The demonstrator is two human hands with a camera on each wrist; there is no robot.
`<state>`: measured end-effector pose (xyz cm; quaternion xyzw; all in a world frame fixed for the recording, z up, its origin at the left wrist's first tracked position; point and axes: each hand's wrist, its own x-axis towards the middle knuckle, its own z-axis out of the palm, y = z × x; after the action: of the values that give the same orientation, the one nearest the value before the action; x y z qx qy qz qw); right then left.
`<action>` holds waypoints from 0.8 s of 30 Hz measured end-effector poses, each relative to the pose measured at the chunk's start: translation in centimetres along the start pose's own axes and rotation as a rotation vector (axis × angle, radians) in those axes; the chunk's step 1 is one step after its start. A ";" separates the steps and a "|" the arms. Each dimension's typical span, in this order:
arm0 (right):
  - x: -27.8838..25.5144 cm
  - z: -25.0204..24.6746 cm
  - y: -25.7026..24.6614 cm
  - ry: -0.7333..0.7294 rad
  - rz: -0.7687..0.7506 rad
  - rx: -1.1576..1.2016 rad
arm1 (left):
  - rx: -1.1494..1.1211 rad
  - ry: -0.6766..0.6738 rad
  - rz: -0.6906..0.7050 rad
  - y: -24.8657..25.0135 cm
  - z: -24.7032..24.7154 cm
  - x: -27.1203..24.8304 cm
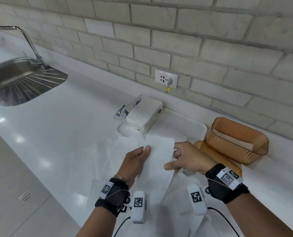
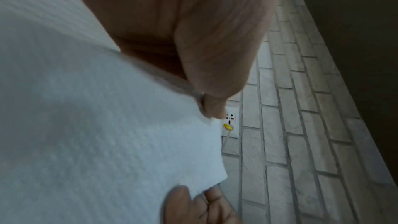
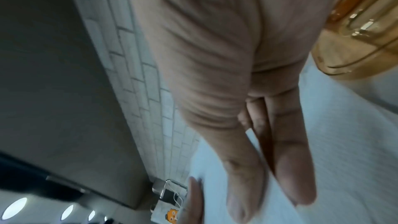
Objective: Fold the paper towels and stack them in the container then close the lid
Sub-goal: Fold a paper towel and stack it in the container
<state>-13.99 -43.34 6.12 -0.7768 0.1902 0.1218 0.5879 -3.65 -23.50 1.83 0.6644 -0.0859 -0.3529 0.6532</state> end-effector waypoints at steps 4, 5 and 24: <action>-0.5 -0.2 -1.2 0.291 0.084 -0.177 | 0.061 0.073 0.095 -0.4 -0.2 0.4; -0.6 -0.4 -1.4 0.336 0.061 -0.206 | 0.073 0.072 0.110 -0.5 -0.4 0.4; 2.5 -1.0 0.5 0.325 0.066 -0.110 | -0.043 0.018 0.017 -2.6 0.8 0.6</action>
<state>-12.02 -44.78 4.93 -0.8107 0.3012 0.0239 0.5015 -4.58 -24.16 -0.76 0.6527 -0.0778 -0.3431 0.6709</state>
